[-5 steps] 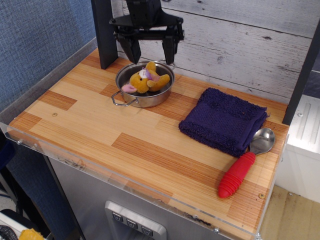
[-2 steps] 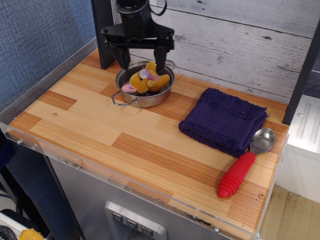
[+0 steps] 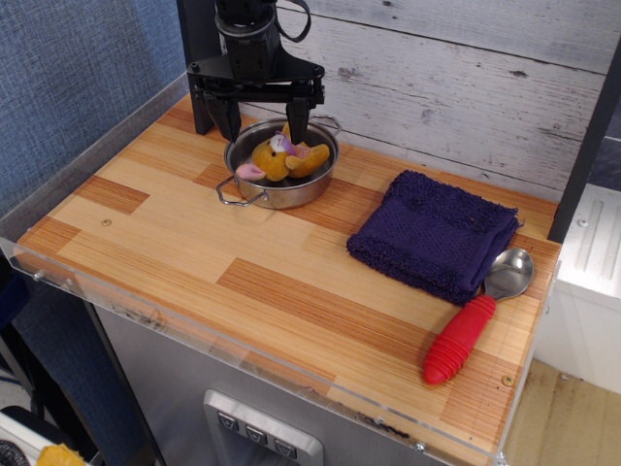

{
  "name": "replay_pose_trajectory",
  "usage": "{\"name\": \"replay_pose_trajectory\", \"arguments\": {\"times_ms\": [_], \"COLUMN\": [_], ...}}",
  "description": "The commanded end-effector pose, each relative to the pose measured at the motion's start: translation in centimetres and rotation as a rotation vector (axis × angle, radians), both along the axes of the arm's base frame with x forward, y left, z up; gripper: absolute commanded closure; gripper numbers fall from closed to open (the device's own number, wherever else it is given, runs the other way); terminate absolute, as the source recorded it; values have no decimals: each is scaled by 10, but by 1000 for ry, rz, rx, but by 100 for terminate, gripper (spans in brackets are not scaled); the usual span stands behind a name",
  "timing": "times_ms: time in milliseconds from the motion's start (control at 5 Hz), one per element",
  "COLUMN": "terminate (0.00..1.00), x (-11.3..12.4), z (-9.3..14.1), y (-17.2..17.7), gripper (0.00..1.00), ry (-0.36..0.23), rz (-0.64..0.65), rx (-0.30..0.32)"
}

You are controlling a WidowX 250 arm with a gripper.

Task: Put the rabbit on the purple rag.

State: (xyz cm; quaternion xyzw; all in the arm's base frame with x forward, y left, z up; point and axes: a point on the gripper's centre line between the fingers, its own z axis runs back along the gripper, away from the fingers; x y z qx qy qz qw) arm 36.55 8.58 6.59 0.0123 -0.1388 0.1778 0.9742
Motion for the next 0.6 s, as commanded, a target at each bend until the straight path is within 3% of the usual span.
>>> {"name": "replay_pose_trajectory", "arguments": {"times_ms": [0,200,400], "terminate": [0,0,0], "x": [12,15,14], "z": [-3,-10,-13], "y": [-13,-17,-17], "gripper": [0,0,100], "ry": [-25,-13,-8], "rz": [-20,-29,-36], "rx": [-7,-2,17]}}
